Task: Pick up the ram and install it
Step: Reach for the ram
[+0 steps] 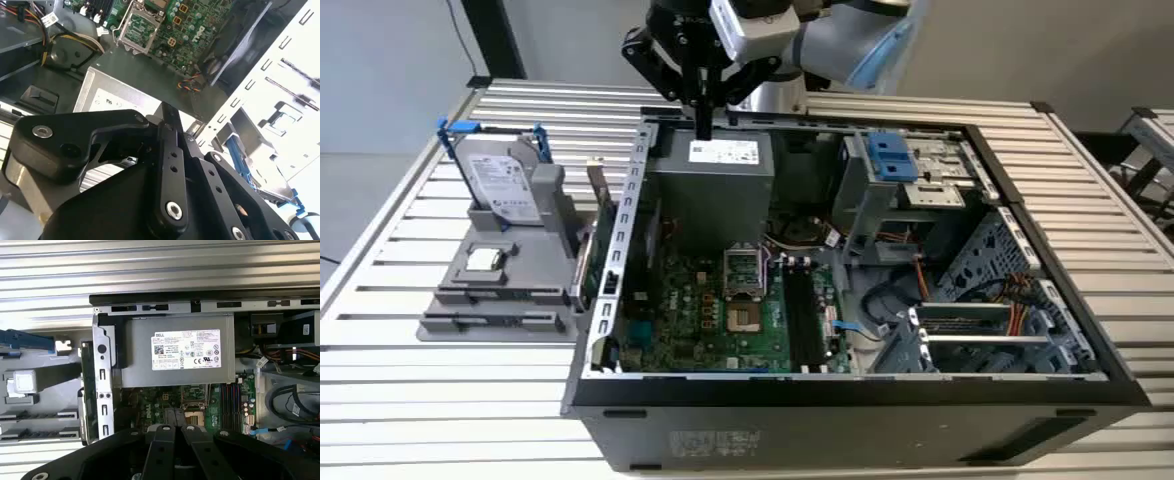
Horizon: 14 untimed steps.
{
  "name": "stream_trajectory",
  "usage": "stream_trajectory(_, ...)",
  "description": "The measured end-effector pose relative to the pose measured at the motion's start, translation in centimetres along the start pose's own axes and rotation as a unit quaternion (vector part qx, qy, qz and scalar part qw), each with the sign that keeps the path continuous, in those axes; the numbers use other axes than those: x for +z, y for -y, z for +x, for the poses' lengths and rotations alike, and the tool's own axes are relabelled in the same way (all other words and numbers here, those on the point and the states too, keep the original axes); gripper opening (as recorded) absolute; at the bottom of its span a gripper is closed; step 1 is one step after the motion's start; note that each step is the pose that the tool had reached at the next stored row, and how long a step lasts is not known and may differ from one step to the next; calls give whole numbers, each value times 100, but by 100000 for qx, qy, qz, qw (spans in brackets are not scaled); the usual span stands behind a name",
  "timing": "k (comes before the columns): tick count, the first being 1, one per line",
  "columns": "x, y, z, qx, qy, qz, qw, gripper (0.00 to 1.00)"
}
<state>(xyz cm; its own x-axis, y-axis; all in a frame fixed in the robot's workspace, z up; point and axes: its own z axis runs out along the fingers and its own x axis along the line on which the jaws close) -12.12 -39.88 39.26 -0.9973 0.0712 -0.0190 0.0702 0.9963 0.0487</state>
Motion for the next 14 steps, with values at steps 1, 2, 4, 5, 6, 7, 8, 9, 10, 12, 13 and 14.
stream_trajectory(1, 0, 0, 0, 1, 2, 1, 100000, 0)
stream_trajectory(2, 0, 0, 0, 0, 1, 0, 100000, 0)
stream_trajectory(4, 0, 0, 0, 1, 1, 0, 100000, 0)
stream_trajectory(5, 0, 0, 0, -1, 1, 0, 100000, 0)
stream_trajectory(6, 0, 0, 0, 0, 2, 1, 100000, 0)
stream_trajectory(7, 0, 0, 0, 1, 2, 1, 100000, 0)
stream_trajectory(8, 0, 0, 0, 1, 2, -1, 100000, 0)
stream_trajectory(9, 0, 0, 0, 1, 2, -1, 100000, 0)
stream_trajectory(10, 0, 0, 0, 1, 2, 1, 100000, 0)
stream_trajectory(12, 0, 0, 0, 0, 2, 0, 100000, 0)
stream_trajectory(13, 0, 0, 1, -2, 1, 0, 100000, 0)
stream_trajectory(14, 0, 1, 11, 7, 4, 0, 100000, 0)
